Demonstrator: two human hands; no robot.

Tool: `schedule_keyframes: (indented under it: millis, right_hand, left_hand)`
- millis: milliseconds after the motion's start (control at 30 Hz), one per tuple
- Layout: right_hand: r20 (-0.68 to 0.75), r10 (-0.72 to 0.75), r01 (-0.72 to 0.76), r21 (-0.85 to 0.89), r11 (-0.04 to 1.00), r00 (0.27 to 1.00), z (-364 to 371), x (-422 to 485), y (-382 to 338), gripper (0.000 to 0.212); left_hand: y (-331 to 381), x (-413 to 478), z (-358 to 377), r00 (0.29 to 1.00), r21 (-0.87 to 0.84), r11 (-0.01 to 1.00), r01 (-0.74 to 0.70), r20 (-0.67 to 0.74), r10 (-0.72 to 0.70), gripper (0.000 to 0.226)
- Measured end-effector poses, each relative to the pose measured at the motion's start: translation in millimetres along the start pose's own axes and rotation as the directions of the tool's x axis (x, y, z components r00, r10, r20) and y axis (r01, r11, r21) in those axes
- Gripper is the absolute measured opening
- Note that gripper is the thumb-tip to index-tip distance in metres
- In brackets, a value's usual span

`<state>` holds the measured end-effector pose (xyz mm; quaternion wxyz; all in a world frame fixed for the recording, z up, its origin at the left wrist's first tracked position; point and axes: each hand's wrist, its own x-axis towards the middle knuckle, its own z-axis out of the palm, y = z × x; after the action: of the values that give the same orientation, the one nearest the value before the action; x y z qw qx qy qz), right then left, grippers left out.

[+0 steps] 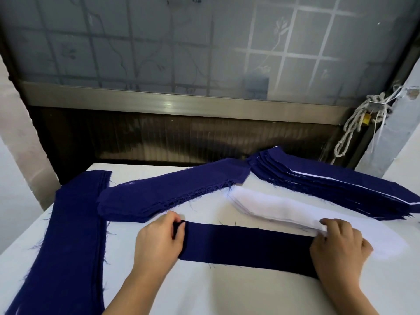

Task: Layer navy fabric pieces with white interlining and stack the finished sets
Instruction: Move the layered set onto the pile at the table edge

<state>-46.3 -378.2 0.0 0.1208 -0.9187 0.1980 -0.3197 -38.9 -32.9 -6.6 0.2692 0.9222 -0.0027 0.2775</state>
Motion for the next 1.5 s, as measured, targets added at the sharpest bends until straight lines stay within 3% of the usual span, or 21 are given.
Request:
schedule_keyframes:
  millis: [67,133,267,433,667,800,933,1200,1333,1500]
  right_hand:
    - [0.064,-0.192,0.191,0.020,0.981,0.979,4.5,7.3,-14.2,0.024]
    - [0.158,-0.338,0.321,0.122,0.939,0.928,12.3,20.9,-35.3,0.018]
    - [0.263,-0.491,0.436,0.241,0.867,0.830,34.7,51.9,-81.5,0.016]
    - [0.498,-0.480,0.417,0.241,0.877,0.722,60.9,69.8,-100.3,0.012]
    - [0.638,-0.399,0.468,0.067,0.881,0.658,70.5,75.3,-107.3,0.018]
    - [0.655,-0.362,0.393,0.106,0.913,0.663,67.7,76.1,-108.2,0.014]
    - [0.650,-0.291,0.183,0.230,0.956,0.702,61.2,77.7,-101.3,0.015]
    - [0.587,-0.245,-0.025,0.413,0.911,0.772,32.1,75.3,-89.3,0.023]
    - [0.485,-0.372,0.164,0.417,0.894,0.792,9.3,57.7,-98.9,0.019]
    - [0.384,-0.604,0.474,0.384,0.792,0.699,-10.2,13.9,-128.9,0.013]
  left_hand:
    - [1.3,0.0,4.1,0.991,0.071,0.991,-0.118,0.067,0.113,0.021]
    - [-1.0,0.1,7.3,0.987,0.094,0.986,-0.135,0.106,0.125,0.013]
    - [-3.7,1.4,8.6,0.981,0.073,0.989,-0.126,0.158,0.113,0.002]
    - [-5.2,0.1,8.9,0.977,0.077,0.985,-0.157,0.157,0.144,0.010]
    - [-8.8,0.7,13.9,0.971,0.088,0.988,-0.130,0.210,0.110,0.008]
    - [-8.7,0.7,12.2,0.970,0.080,0.987,-0.140,0.212,0.120,0.007]
    - [-6.8,1.7,12.5,0.968,0.110,0.983,-0.144,0.221,0.117,0.008]
    - [-3.8,1.0,10.9,0.970,0.103,0.988,-0.117,0.226,0.092,0.010]
    - [0.0,-0.2,10.1,0.975,0.100,0.985,-0.143,0.183,0.123,0.010]
    - [0.6,-1.2,4.1,0.966,0.026,0.980,-0.197,0.175,0.190,0.039]
